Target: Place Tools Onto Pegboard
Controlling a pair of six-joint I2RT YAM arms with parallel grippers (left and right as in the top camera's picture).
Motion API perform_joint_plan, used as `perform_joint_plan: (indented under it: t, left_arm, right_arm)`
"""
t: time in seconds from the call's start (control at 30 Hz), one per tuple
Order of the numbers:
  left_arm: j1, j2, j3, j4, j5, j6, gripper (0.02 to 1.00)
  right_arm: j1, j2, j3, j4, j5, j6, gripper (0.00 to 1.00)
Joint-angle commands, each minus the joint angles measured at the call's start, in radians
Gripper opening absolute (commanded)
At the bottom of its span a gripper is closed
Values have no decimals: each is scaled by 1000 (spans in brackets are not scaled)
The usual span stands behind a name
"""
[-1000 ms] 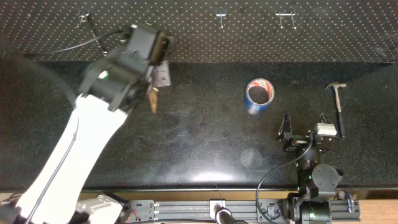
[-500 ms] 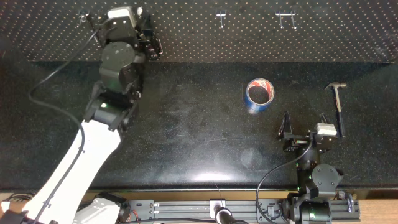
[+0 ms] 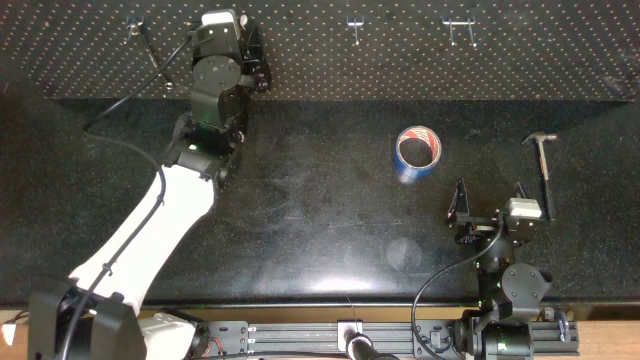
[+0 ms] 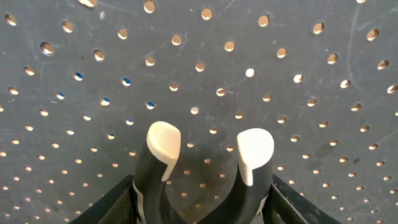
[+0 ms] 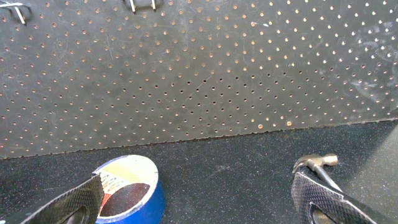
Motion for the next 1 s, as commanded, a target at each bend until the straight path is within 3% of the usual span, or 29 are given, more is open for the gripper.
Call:
perform_joint_plan:
  t: [0.03, 0.67, 0.7, 0.77, 0.8, 0.9, 1.0]
  left_arm:
    - [-1, 4, -31, 85, -5, 13, 29]
    - [0, 72, -143, 163, -57, 13, 29]
    - [0, 74, -143, 166, -57, 13, 185]
    - [0, 74, -143, 169, -57, 12, 656]
    - [0, 74, -143, 179, -57, 12, 809]
    - [0, 74, -143, 194, -57, 12, 939]
    - [0, 33, -143, 174, -56, 12, 996]
  right_arm:
    - [1, -7, -5, -3, -5, 11, 991]
    - [1, -7, -5, -3, -5, 11, 991]
    - [1, -7, -5, -3, -5, 11, 991]
    - [1, -7, -5, -3, -5, 11, 991]
    - [1, -7, -5, -2, -5, 11, 991]
    - [1, -7, -5, -2, -5, 11, 991]
    - [1, -7, -5, -2, -5, 11, 991]
